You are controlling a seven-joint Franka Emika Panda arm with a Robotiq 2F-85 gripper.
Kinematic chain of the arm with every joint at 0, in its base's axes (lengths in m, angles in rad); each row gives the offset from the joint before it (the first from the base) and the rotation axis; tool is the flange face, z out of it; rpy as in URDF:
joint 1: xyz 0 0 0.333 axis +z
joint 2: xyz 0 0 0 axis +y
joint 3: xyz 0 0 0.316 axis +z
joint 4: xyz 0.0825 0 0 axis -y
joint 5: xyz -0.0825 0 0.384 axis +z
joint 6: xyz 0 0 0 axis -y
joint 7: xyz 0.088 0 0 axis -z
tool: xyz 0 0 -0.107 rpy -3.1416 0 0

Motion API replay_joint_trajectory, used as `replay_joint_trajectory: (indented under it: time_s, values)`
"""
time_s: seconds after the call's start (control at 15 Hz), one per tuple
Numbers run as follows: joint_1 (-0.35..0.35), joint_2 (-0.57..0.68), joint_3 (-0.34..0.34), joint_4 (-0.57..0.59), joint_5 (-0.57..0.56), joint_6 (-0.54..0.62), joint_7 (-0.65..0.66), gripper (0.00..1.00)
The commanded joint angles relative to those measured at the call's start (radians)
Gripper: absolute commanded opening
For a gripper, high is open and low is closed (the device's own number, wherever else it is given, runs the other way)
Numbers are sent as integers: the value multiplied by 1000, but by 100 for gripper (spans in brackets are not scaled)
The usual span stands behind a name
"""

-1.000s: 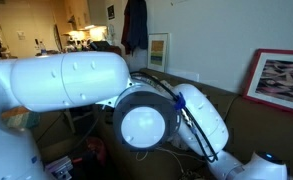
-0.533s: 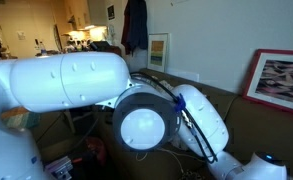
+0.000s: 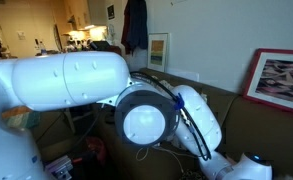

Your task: Move the open basket bag t the side of the couch

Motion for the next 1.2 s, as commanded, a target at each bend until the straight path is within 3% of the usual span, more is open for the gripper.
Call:
replay_joint_trajectory:
  time_s: [0.0,0.33,0.4,0.47,0.8,1.13]
  values:
    - [9,0,10,-43,-12,32,-8,100]
    - [22,0,-2,-50,-9,25,11,100]
    - [28,0,-9,-54,-11,33,23,75]
    - [26,0,-6,-53,-12,34,16,74]
    - [29,-2,-8,-55,-13,37,18,38]
    - [42,-13,-9,-66,-13,46,25,9]
